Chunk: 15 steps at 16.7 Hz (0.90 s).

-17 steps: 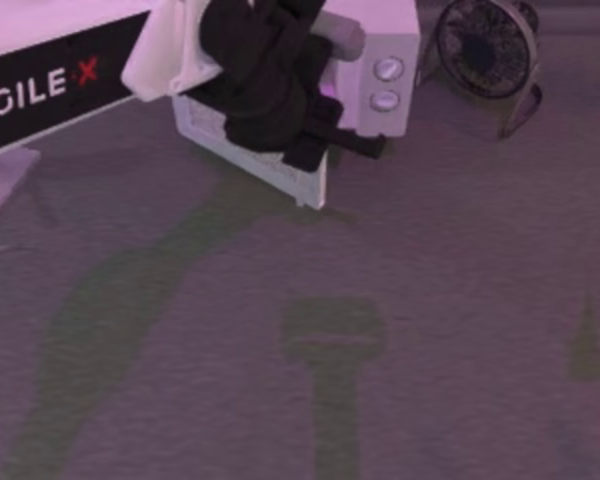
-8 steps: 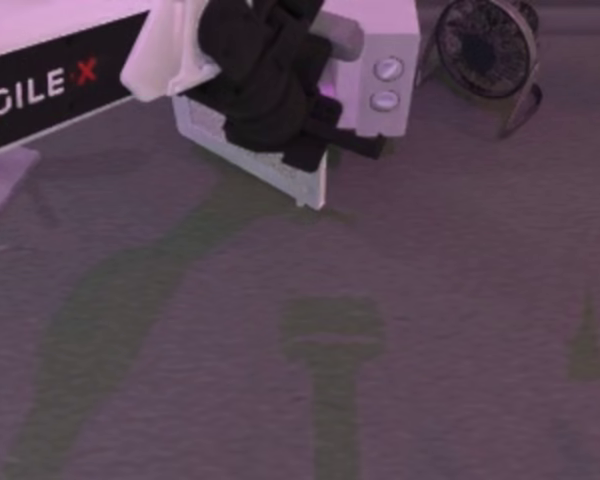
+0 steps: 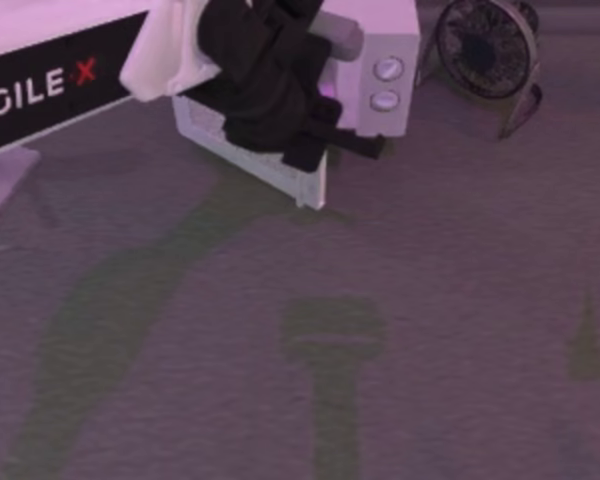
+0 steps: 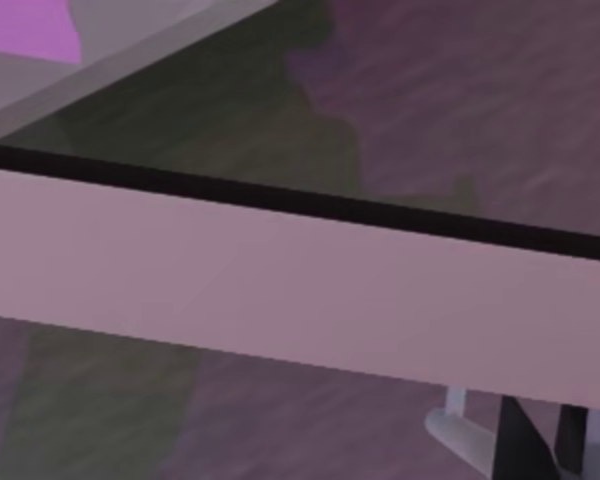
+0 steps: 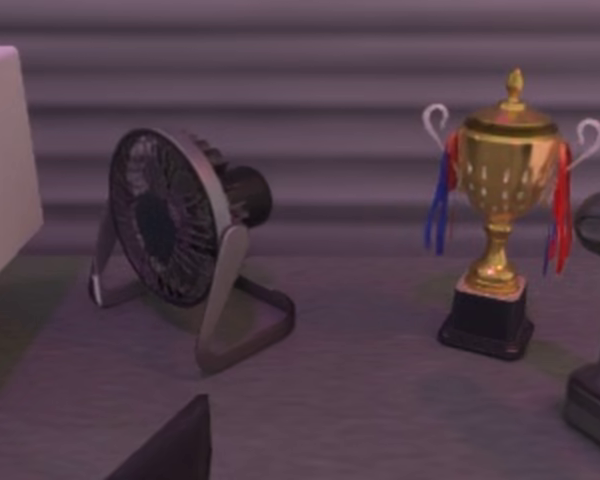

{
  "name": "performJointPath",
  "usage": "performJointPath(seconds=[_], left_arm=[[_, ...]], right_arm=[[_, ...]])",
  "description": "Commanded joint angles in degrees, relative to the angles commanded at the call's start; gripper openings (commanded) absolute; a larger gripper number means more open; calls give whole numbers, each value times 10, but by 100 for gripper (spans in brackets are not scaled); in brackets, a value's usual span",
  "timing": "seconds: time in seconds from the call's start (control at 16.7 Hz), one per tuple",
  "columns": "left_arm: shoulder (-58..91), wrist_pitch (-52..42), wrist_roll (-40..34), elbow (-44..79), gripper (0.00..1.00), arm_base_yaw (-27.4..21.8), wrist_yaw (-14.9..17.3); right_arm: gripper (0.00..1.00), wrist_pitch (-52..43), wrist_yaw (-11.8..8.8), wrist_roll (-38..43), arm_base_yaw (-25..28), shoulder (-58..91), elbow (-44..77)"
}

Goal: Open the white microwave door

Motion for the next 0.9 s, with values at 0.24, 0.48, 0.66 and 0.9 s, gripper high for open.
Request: performJointPath(seconds=[0.24, 0.48, 0.66, 0.9], left_arm=[[0, 0, 0, 0, 0, 0, 0], [0, 0, 0, -3, 0, -3, 5], [-18, 7, 30, -24, 0, 7, 19], [-42, 15, 74, -56, 0, 22, 43]], right_arm=[[100, 0, 0, 0, 0, 0, 0], [100, 0, 0, 0, 0, 0, 0], [100, 0, 0, 0, 0, 0, 0], [100, 0, 0, 0, 0, 0, 0]])
